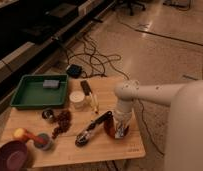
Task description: Wipe red bowl with towel
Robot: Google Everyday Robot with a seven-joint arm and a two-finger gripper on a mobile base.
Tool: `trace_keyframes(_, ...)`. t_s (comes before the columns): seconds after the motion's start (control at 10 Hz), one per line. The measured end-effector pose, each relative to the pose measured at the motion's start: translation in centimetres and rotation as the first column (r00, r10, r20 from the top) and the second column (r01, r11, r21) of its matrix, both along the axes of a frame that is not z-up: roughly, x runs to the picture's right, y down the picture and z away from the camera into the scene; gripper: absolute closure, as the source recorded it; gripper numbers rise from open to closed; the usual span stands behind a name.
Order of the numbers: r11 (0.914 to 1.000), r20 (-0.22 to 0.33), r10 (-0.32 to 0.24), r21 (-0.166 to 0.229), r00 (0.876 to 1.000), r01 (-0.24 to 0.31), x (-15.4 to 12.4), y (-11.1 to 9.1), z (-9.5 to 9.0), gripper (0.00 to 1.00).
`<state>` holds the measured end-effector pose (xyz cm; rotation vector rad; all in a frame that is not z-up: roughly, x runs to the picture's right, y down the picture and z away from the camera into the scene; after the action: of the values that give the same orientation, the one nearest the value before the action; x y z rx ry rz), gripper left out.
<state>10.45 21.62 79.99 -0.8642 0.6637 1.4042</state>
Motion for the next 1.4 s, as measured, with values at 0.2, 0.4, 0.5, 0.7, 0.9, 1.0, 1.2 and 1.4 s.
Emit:
trace_keyframes(0.2,0.9999,-0.006,0.002,0.013,1.0,-0.002,0.1,-0.6,0.7,1.0)
trace_keyframes(0.4,0.9997,0.02,0.002,0.024,1.0,-0.002,-0.3,-1.1,0.9,1.0)
trace_keyframes(0.5,0.9997,0.04,-0.003,0.025,0.999,0.002,-1.1,-1.3,1.0,1.0)
trace_keyframes(0.7,0.9996,0.074,-0.013,0.027,0.997,0.011,-2.4,-1.2,1.1,1.0)
trace_keyframes(0.9,0.9994,0.104,-0.024,0.027,0.994,0.021,-3.2,-0.9,1.0,1.0)
trace_keyframes(1.0,0.9992,0.125,-0.032,0.026,0.992,0.029,-3.7,-0.6,0.9,1.0)
trace_keyframes(1.2,0.9985,0.162,-0.052,0.024,0.985,0.049,-4.8,0.0,0.2,1.0)
trace_keyframes(1.4,0.9971,0.189,-0.076,0.021,0.979,0.074,-5.6,0.8,-1.2,1.0)
